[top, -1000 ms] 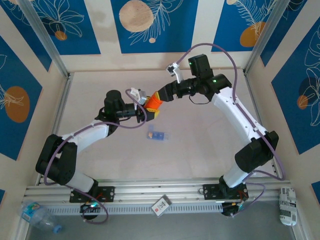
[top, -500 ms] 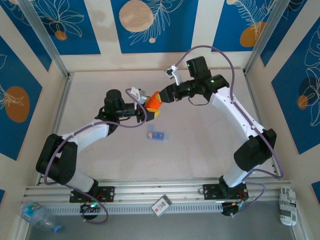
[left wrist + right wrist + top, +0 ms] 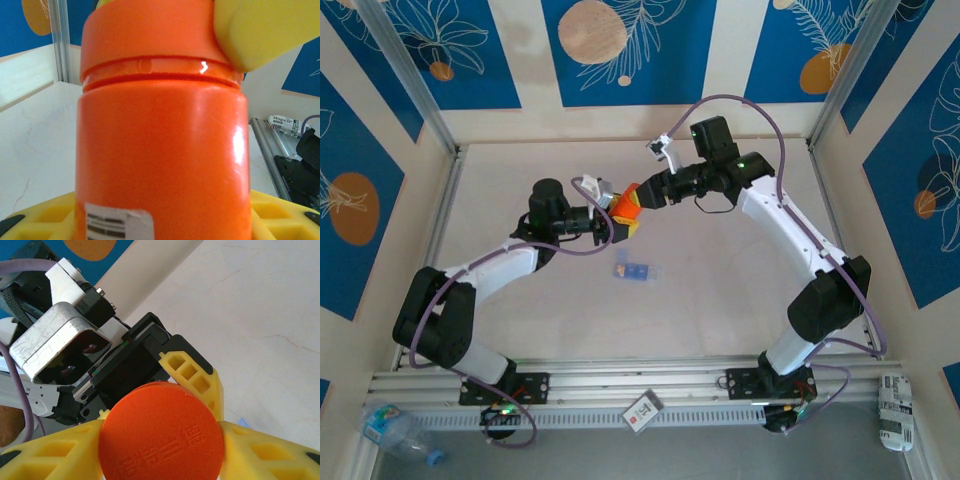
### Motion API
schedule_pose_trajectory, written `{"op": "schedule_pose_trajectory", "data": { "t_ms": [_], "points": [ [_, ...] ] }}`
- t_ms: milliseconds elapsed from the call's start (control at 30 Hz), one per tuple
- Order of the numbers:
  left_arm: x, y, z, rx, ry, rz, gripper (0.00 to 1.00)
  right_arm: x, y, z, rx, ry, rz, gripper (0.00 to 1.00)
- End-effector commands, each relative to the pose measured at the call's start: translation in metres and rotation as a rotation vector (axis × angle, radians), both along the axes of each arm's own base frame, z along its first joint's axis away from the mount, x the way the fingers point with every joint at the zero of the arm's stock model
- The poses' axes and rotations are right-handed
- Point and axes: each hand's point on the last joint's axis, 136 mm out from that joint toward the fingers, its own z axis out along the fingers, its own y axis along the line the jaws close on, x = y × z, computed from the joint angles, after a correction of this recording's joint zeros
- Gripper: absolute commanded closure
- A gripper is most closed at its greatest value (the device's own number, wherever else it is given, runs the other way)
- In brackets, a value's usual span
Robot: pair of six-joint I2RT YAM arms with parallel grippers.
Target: Sort the pills into containers
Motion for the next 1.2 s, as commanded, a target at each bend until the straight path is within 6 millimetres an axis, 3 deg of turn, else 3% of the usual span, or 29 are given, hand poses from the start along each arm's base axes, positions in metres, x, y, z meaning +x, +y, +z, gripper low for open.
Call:
{"op": "schedule_pose_trajectory", "data": {
  "t_ms": [0,167,333,600,800,933,1067,1167],
  "points": [
    [-0.002,-0.003,0.026,-0.043,-0.065,-0.039,1.0,-0.011,0.003,-0.009,0.001,0.048,0.033,0.47],
    [-0.001,-0.003,0.025,-0.043,-0.065,-0.038,1.0,-0.013,0.004,-0.012,0.013,0.076,0.031,0.66],
    [0.001,-0.003,0.027,-0.048,-0.072,-0.022,1.0,-0.017,0.01,-0.024,0.008,0.155,-0.025,0.74],
    [0.011,-0.001,0.034,-0.019,-0.266,0.207,1.0,-0.007,0.019,-0.074,-0.058,0.386,-0.366,0.76],
    [0.013,0.0,0.027,0.015,-0.324,0.296,1.0,-0.002,0.025,-0.066,0.011,0.415,-0.404,0.75],
    [0.014,-0.002,0.017,0.04,-0.282,0.266,1.0,0.006,0.008,-0.042,0.047,0.381,-0.404,0.68],
    [0.018,0.001,0.015,0.008,-0.232,0.241,1.0,0.002,-0.016,-0.01,0.102,0.302,-0.404,0.4],
    [0.018,0.002,0.017,-0.023,-0.197,0.201,1.0,-0.006,-0.028,0.006,0.129,0.235,-0.392,0.26]
  ]
}}
